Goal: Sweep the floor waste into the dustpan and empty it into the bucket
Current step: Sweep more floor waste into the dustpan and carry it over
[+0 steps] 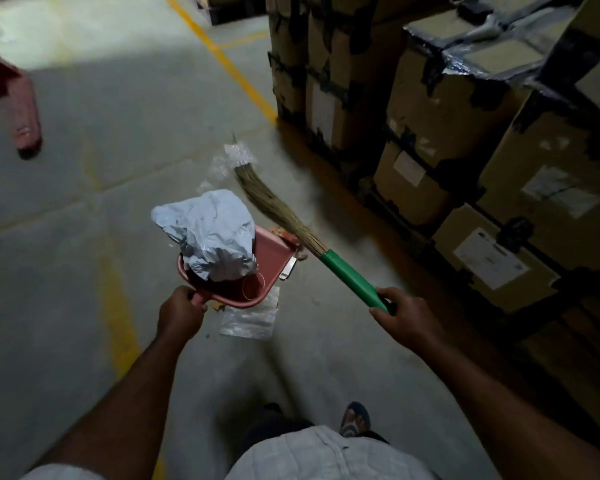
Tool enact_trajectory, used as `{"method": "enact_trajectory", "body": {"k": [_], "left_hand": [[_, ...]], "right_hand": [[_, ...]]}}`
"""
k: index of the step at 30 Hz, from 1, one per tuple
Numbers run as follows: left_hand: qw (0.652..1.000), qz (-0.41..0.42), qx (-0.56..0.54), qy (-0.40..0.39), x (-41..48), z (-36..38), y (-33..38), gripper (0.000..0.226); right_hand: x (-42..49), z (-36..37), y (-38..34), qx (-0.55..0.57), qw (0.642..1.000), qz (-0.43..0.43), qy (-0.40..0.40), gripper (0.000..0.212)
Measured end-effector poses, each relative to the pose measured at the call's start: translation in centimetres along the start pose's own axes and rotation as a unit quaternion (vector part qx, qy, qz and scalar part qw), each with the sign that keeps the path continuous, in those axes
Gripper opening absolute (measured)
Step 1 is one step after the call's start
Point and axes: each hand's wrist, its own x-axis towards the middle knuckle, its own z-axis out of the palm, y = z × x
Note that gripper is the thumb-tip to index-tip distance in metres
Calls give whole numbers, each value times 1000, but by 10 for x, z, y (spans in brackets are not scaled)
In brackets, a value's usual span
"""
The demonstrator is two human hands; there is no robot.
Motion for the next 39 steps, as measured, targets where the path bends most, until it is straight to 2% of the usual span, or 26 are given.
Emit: {"method": "enact_trajectory", "body": {"k": [6,12,16,23,30,39], "left_hand": [[999,33,11,-26,30,-5,10,28],[992,81,60,-70,72,-21,11,27],[988,114,54,-86,104,-25,4,30],[986,137,42,-91,137,-43,-15,19],[983,145,47,-105,148,-50,-24,21],[963,235,51,-119,121,-35,27,20]], "right_hand": [[3,-1,-13,-43,998,45,-19,48],[8,1,-45,-119,985,108,-62,35],[20,2,-72,-175,975,112,-82,27],[32,8,-119,-225,964,112,-84,24],[30,16,-138,-180,971,149,-57,29],[-22,18,-120,-72,974,213,19,35]]}}
